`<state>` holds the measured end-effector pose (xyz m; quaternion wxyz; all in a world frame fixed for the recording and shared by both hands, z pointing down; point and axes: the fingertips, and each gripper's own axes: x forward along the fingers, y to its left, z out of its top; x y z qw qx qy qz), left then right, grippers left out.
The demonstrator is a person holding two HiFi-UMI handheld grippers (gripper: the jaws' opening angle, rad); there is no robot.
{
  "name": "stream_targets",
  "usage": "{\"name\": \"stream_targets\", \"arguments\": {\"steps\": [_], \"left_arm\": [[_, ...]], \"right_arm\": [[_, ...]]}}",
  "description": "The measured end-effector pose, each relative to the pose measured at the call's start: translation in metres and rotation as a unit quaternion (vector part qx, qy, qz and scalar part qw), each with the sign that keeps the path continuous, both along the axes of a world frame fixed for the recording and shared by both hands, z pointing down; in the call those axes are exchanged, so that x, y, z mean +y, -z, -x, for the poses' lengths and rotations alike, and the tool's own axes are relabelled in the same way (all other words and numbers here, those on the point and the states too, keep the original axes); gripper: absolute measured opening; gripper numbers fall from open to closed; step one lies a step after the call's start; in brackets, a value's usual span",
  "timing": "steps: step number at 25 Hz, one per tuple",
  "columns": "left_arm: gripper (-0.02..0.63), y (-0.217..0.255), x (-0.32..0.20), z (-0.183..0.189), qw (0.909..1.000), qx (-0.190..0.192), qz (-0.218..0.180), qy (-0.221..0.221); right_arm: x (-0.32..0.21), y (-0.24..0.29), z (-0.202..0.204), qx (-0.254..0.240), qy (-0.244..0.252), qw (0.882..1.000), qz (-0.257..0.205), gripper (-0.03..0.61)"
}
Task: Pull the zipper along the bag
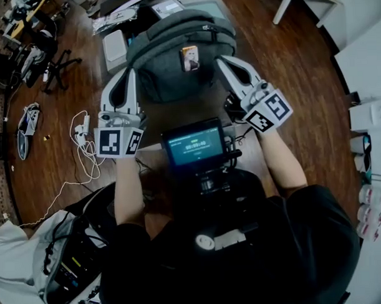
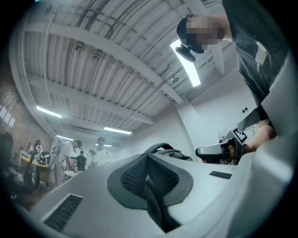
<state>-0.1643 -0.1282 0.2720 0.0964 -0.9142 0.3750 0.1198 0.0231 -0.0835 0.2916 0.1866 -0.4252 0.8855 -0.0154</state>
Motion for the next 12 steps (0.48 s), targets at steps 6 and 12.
{"name": "stream_targets", "arguments": {"steps": [6,12], "left_arm": [[0.002,-0.049,-0.008,0.001,0.994,0.043,0.092,0.039],[0.002,-0.079,0.002,-0.016,0.991,0.022,0.127,0.038]], "right_arm": [[0.001,-0.025,0.005,-0.004,-0.012,0.999,0.033,0.009],[0.002,-0.047,0.006,-0.034,-0.023,0.997,0.059,0.011]]}}
